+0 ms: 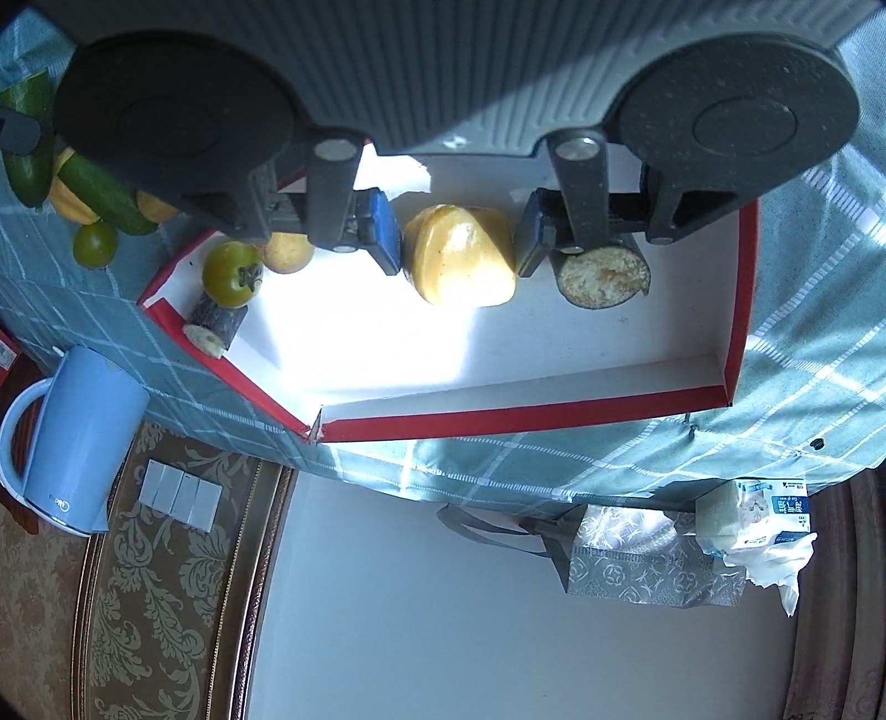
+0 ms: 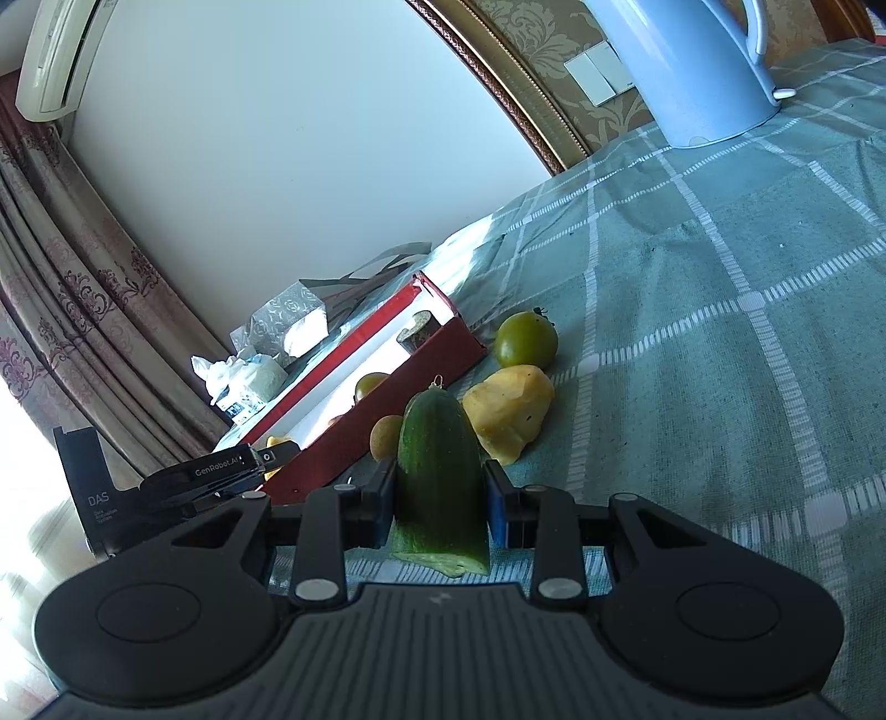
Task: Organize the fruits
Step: 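Carry the yellow piece into the tray and open the left gripper while the right gripper holds the cucumber, then lower the cucumber into the tray and open the right gripper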
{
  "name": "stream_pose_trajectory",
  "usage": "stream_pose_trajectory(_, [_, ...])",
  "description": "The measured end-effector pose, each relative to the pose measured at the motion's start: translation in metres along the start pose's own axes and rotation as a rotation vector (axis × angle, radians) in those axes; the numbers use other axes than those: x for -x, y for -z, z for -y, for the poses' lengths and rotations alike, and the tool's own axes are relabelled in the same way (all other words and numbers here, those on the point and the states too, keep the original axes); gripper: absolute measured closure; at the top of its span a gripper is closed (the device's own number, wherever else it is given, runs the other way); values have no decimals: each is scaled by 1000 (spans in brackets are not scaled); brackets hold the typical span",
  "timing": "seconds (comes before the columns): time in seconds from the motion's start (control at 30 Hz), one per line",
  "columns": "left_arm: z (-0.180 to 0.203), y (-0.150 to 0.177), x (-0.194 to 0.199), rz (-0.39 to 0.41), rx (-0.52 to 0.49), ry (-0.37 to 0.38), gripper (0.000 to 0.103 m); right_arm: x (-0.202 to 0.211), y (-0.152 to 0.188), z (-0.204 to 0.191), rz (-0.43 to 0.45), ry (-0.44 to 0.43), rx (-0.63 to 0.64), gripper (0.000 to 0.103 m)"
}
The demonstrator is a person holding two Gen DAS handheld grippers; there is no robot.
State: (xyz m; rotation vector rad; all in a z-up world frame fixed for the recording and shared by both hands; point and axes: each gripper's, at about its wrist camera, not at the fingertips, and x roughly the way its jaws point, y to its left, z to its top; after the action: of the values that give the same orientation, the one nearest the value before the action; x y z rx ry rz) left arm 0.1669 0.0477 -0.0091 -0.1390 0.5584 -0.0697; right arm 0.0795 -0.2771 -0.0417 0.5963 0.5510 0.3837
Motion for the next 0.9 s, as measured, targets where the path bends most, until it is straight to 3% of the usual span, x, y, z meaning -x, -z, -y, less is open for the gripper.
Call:
stream_pose_trajectory(0.07, [-1, 1, 3, 8, 4, 2, 62, 0, 0, 0, 2, 7, 0, 71])
stream_pose_trajectory(0.13, [-2, 4, 11, 34, 7, 5, 50, 1, 0, 0, 7, 9, -1, 71])
stream_pose_trajectory(0.2, [-2, 6, 20, 59, 9, 18, 32, 1, 1, -1, 15, 11, -2, 71])
stream_pose_trajectory(0.27, [-1, 9, 30, 90, 6, 21, 21, 2, 1, -1, 17, 11, -2, 71])
stream_pose_trajectory(0.47, [9, 23, 62, 156, -50, 15, 3, 2, -3, 4, 28, 13, -45, 71])
stream_pose_trajectory(0.6, [7, 37, 75, 176, -11, 86, 0, 5, -4, 7, 58, -29, -78, 71])
stream_pose_trajectory(0.63, [8, 39, 73, 137, -17, 93, 0, 5, -4, 7, 60, -24, -80, 71])
stream_pose_trajectory(0.73, [16, 46, 82, 168, -53, 83, 0, 0, -7, 3, 47, -4, -79, 71])
stream_pose_trajectory(0.8, [19, 47, 80, 139, -68, 107, 0, -4, -10, 1, 39, -15, -90, 71])
stream_pose_trajectory(0.9, [21, 47, 80, 136, -69, 85, 0, -14, -19, -12, 23, -19, -67, 71])
